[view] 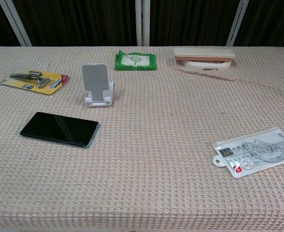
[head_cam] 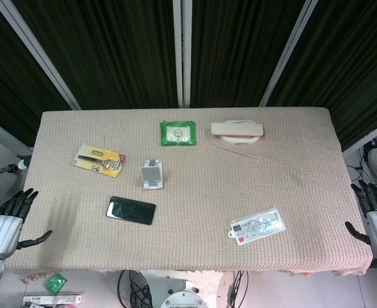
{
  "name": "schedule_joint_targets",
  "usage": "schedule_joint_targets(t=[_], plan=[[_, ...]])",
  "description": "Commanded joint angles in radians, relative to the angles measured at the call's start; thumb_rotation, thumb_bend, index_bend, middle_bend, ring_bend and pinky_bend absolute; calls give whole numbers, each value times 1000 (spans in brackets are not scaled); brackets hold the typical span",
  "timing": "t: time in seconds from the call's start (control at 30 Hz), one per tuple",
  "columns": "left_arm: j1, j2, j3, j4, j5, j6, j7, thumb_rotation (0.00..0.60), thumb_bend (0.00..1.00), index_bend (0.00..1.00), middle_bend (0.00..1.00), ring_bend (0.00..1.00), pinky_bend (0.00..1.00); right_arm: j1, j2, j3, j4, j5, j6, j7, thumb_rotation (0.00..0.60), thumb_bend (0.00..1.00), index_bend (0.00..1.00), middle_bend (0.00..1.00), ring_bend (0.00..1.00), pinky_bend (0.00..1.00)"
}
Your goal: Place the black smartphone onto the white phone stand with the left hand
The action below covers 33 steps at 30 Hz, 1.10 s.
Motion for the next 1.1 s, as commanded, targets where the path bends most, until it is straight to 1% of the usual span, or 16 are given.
schedule_joint_targets(t=[0.03, 0.33, 0.4, 0.5, 0.57, 0.73, 0.8, 0.93, 1.1], plan=[[-3, 11, -2, -11, 6, -6, -9, 318, 135, 28, 56, 75, 237, 1, -15, 5, 20, -13, 20, 6, 600, 155, 0, 0, 0, 0], [-4, 30, -6, -46, 26, -15, 11, 329, 134, 28, 56, 75, 237, 3, -27, 6, 27, -23, 30, 12, 600, 155, 0, 0, 0, 0], [-10, 34, -5, -57, 35, -21, 25, 343, 135, 29, 56, 75, 237, 3, -25, 7, 21, -23, 33, 10, 600, 155, 0, 0, 0, 0], [-18, 40, -5, -79, 39, -41, 53, 401, 142, 30, 56, 75, 237, 4, -20, 13, 14, -21, 37, 8, 600, 155, 0, 0, 0, 0], [-22, 41, -4, -97, 40, -54, 67, 426, 145, 33, 56, 75, 237, 6, -17, 16, 11, -19, 37, 6, 600, 155, 0, 0, 0, 0], [-47, 23, -1, -117, 62, -94, 112, 457, 144, 34, 56, 75, 237, 12, -6, 20, 9, -23, 37, 2, 600, 154, 0, 0, 0, 0], [-69, 14, -1, -128, 74, -123, 127, 470, 144, 35, 56, 75, 237, 14, -2, 22, 7, -25, 39, 4, 600, 154, 0, 0, 0, 0], [-124, -1, 1, -163, 102, -197, 172, 477, 143, 36, 56, 75, 237, 12, 10, 22, -3, -29, 48, 4, 600, 155, 0, 0, 0, 0], [-199, -21, -6, -220, 91, -333, 240, 481, 128, 43, 56, 75, 238, 0, 12, 24, -2, -26, 68, 18, 600, 155, 0, 0, 0, 0]])
